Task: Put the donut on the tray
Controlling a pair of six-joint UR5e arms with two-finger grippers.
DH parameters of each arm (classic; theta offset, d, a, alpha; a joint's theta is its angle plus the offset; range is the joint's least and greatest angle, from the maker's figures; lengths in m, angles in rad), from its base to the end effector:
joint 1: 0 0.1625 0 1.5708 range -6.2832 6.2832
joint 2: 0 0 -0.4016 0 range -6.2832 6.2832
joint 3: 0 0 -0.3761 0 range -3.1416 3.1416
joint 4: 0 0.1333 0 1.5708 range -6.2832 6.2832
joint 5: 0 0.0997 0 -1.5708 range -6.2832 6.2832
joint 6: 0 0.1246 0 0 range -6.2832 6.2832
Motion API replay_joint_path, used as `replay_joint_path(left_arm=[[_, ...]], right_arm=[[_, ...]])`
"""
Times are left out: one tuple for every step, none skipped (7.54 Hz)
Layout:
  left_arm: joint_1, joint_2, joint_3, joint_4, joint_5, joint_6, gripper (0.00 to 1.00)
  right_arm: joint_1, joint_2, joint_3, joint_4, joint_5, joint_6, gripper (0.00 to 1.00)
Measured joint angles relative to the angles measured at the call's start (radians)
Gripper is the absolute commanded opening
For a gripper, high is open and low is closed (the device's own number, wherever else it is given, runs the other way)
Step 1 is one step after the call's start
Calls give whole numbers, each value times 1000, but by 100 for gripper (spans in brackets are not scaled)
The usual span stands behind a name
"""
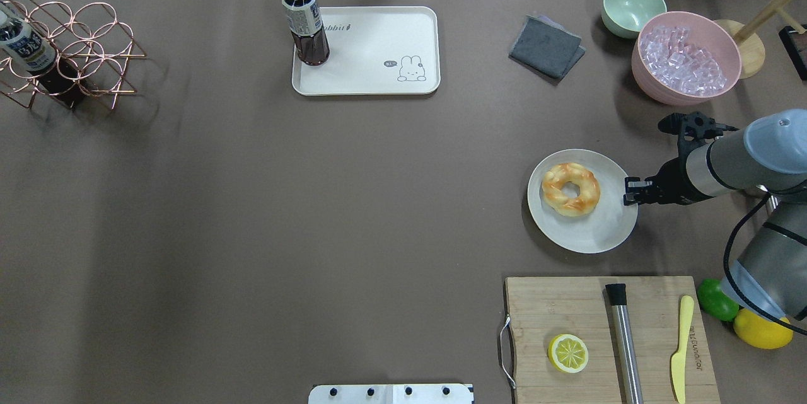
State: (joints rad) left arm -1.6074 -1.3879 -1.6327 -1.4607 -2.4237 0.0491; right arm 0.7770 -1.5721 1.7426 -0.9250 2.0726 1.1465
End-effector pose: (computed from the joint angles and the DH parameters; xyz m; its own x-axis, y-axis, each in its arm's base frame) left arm -0.0533 -0.3769 0.7054 0.6520 -0.1485 -0.7435 0.0036 0.9812 -0.1928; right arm -0.3179 -0.4155 0.5025 0.5953 0.0791 0.7996 -0.1314 0.9913 -0.0003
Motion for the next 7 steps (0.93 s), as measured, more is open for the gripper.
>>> replay_joint_path(left_arm=[[0,0,-4,0,0,0,98],[0,-2,-5,0,0,-1,98],[0,-3,-9,0,0,-1,98],[0,-3,-11,0,-1,0,98],[0,-4,-12,0,-1,-1,98],[1,-5,-13,0,-1,-1,98],[1,-5,-14,0,-1,-1,98]], right_arm=[[7,16,12,0,-2,15,0],[12,46,16,-1,-3,53,0],[15,83,12,-1,-3,100,0],[15,120,5,-2,-4,149,0],[15,174,-19,-2,-6,205,0],[15,253,-71,-1,-9,280,0],[15,347,-139,-1,-12,361,0]])
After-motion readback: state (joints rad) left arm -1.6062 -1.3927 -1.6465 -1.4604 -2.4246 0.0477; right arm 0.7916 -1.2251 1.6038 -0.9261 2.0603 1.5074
